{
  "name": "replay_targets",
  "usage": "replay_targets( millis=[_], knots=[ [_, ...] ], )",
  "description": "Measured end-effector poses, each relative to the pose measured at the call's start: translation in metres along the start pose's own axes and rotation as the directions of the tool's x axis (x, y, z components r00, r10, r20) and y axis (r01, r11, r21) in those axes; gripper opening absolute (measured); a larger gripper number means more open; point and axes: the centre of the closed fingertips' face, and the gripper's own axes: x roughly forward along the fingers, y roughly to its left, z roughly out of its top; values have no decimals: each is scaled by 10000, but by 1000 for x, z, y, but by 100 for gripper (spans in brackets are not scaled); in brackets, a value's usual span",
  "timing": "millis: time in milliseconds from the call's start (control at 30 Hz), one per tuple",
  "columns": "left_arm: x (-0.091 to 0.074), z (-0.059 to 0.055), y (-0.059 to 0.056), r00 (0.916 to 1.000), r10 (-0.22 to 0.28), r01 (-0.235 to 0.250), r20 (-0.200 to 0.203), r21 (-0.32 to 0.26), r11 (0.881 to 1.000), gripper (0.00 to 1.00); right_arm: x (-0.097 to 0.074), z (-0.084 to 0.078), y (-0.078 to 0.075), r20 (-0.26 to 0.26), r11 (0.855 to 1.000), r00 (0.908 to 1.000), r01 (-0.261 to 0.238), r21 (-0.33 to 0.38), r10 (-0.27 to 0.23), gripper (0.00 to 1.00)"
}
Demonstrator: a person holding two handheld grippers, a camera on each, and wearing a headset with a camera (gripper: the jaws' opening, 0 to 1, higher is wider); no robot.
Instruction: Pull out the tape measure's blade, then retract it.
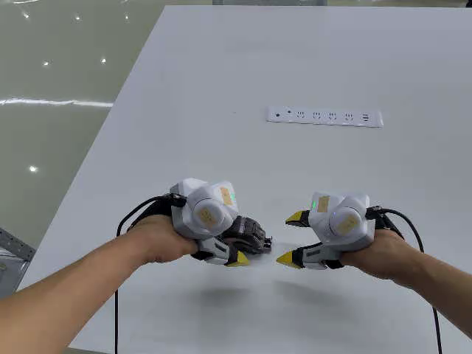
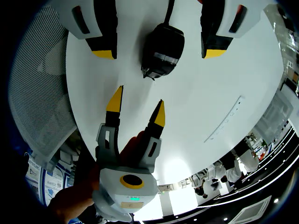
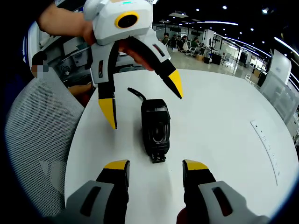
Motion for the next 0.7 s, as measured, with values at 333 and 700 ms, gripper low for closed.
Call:
replay_targets(
  millis=[333,700],
  knots=[
    [12,-4,5,9996,-129,148,-244,757,9970,58,24,-8,1,-331,9961,9987,-408,-785,383,36],
    [22,-6,4,9980,-412,466,-487,1144,9923,53,42,-14,-4,-473,9912,9969,-674,-1136,623,31]
  ],
)
